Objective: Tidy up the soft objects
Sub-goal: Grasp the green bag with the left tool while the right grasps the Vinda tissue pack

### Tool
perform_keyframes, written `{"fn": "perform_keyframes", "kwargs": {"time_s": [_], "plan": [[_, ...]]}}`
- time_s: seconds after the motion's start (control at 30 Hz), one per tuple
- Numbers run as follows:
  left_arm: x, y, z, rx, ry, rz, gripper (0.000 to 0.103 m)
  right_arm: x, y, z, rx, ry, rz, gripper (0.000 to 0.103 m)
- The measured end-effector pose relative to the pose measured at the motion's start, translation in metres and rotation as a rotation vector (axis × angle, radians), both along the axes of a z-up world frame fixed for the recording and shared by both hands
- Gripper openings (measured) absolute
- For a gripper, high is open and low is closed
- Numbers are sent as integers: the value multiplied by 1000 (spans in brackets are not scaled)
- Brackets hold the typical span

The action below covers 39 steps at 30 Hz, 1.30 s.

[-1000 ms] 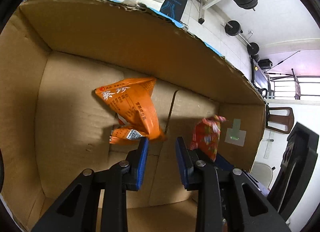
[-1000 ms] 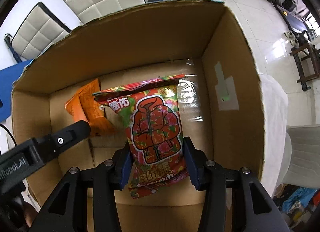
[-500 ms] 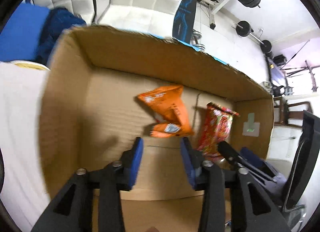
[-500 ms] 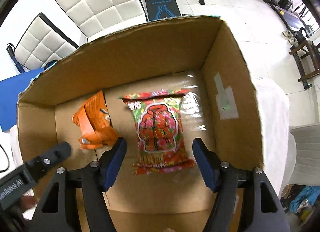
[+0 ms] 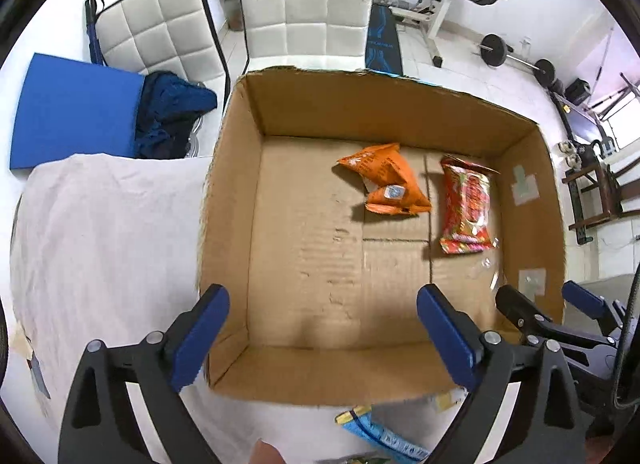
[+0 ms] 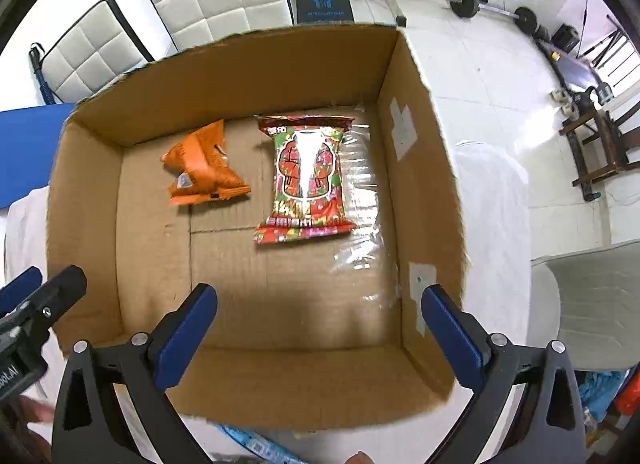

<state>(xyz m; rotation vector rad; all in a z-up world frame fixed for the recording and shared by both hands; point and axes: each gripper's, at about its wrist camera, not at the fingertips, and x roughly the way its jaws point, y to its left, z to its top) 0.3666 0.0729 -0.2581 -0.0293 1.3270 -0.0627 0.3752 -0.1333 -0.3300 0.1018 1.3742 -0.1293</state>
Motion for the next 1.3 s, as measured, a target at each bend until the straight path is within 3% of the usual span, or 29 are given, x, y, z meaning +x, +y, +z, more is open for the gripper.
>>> {"fn": "perform_keyframes", "kwargs": {"time_s": [0.37,0.57,0.73,0.87,1.1,1.3], "plan": [[-53,0,56,12,-130,-14,96,-44,9,62,-41,-131,-3,103],[-72,3,71,-1,-154,21,96,-70,9,95,-25,-184,-2,103],[-93,12,71,1,-155,86,96,-86,-1,99,40,-181,-28,103],[-109,24,45,6,-85,157,96,-103,-23,62,155,-97,-135,103],[-128,40,-23,-10,91,250,96,-113,-58,-41,321,70,-379,103],[-139,46,-57,-31,172,314,96,-104,-47,-86,339,99,-425,103]]}}
